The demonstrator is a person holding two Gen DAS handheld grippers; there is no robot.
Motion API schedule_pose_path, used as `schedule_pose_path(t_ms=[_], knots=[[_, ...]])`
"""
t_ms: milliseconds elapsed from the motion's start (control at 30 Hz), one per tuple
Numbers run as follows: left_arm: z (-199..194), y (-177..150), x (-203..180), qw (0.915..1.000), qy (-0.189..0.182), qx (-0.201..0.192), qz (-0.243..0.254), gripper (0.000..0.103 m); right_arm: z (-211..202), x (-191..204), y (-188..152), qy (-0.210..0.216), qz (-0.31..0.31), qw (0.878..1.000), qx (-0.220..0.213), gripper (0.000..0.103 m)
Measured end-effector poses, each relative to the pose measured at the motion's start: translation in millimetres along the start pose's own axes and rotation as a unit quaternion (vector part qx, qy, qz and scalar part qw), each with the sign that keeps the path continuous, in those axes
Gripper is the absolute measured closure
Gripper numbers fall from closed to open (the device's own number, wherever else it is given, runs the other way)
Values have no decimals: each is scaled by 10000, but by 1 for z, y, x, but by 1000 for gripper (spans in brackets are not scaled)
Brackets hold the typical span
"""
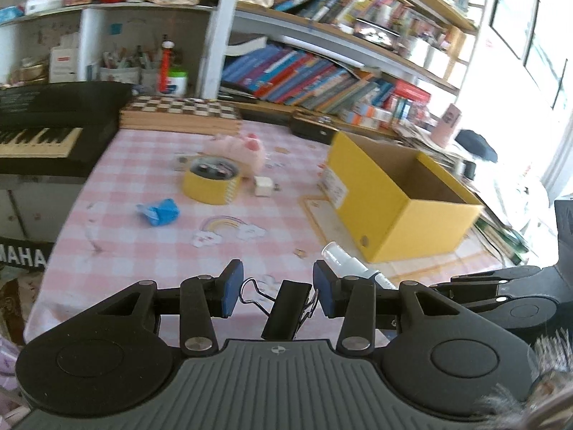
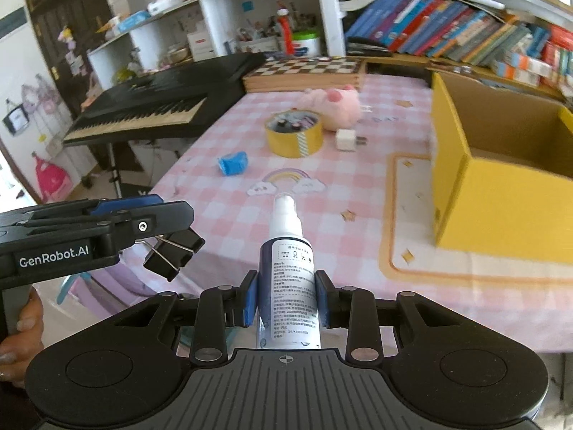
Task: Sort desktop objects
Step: 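Carry the binder clip and spray bottle together toward the yellow box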
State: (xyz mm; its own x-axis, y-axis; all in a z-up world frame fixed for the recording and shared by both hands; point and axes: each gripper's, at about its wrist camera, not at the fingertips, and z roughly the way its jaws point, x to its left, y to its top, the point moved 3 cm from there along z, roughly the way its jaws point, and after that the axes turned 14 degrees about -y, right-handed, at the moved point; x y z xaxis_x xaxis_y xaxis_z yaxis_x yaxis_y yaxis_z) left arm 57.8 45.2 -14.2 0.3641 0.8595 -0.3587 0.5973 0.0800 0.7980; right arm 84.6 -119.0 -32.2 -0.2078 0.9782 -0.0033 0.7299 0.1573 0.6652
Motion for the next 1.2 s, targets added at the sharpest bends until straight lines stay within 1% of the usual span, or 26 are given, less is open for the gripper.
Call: schedule_pose_path(t_ms=[267, 400, 600, 800, 1200], knots=[[15, -5, -36, 9972, -580, 188, 442, 63, -23, -34, -25, -484, 608, 9970, -14, 70], [27, -6, -53, 9937, -884, 323, 602, 63, -32, -51, -36, -728, 878, 9935, -3, 70], [42, -6, -75, 9877, -1240, 460, 832, 63, -44, -69, -49, -1018, 1170, 9879, 27, 70], [53, -6, -93, 9821, -1480, 573, 1018, 63, -50, -86, -55, -1205, 1399, 9828, 51, 70], [80, -1, -122, 9759, -1750, 685, 1112, 63, -50, -124, -60, -1373, 1642, 9766, 216, 70]])
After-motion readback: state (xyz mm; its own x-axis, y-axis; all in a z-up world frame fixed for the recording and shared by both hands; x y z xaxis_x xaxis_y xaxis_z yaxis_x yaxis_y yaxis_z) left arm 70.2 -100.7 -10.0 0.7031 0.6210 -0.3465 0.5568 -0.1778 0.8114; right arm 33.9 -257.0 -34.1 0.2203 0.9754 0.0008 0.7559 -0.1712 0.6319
